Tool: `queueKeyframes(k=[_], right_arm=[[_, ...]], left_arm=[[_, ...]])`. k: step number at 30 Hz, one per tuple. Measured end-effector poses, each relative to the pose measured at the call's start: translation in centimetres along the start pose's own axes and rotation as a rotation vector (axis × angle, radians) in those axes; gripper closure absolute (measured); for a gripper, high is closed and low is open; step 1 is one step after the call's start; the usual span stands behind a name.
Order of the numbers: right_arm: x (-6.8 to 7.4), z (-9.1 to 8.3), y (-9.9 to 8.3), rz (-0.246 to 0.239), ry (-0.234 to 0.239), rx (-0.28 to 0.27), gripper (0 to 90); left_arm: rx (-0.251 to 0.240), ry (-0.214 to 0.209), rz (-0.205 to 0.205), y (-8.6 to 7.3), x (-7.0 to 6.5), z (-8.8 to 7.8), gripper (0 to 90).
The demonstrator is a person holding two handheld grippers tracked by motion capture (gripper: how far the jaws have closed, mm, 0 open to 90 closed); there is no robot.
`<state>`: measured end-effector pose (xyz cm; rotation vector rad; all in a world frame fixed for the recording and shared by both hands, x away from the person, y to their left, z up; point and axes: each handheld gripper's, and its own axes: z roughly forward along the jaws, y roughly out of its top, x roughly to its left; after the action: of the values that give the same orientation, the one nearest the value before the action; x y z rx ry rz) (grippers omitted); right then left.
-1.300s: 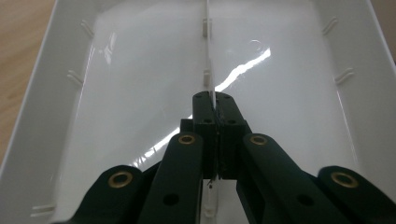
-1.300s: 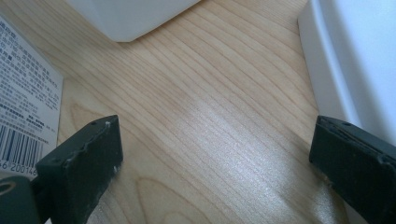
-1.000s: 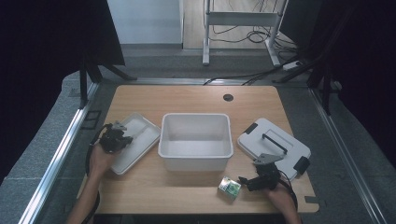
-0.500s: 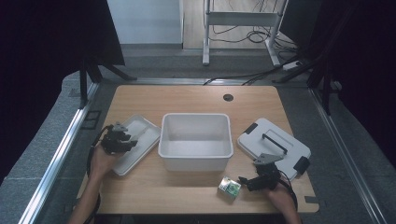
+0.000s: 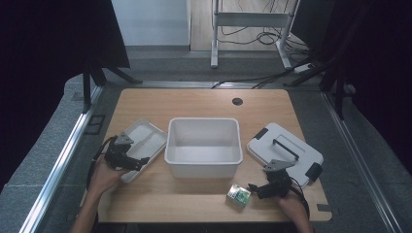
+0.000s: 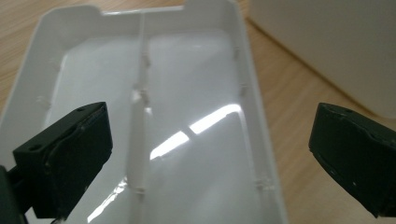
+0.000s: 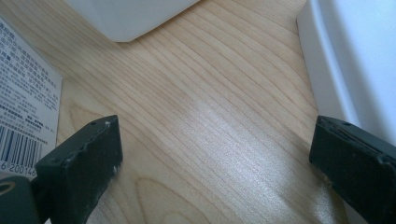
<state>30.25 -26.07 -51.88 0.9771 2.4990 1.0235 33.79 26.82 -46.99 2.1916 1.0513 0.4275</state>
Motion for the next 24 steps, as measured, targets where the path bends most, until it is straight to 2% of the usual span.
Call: queueKeyframes(k=[4, 10, 17, 20, 24], right_arm=[[0.0, 0.0, 0.0, 0.000, 0.000, 0.000, 2.0], [0.0, 0.0, 0.0, 0.001, -0.001, -0.001, 2.1], [0.1, 0.0, 0.0, 0.015, -0.010, -0.002, 2.5], [0.2, 0.0, 0.1, 0.027, -0.014, 0.003, 2.4], [0.2, -0.3, 0.3, 0.040, -0.002, 0.007, 3.3]], left_arm=[[-0.031, -0.033, 0.021, 0.0, -1.4, -0.6, 0.0], [-0.040, -0.069, 0.064, -0.5, -3.6, -0.6, 0.0], [-0.047, -0.107, 0.102, -1.2, -6.3, 0.5, 0.0], [-0.033, -0.104, 0.118, -1.6, -7.2, 1.0, 0.0], [-0.033, -0.122, 0.113, -2.1, -8.1, 1.7, 0.0]])
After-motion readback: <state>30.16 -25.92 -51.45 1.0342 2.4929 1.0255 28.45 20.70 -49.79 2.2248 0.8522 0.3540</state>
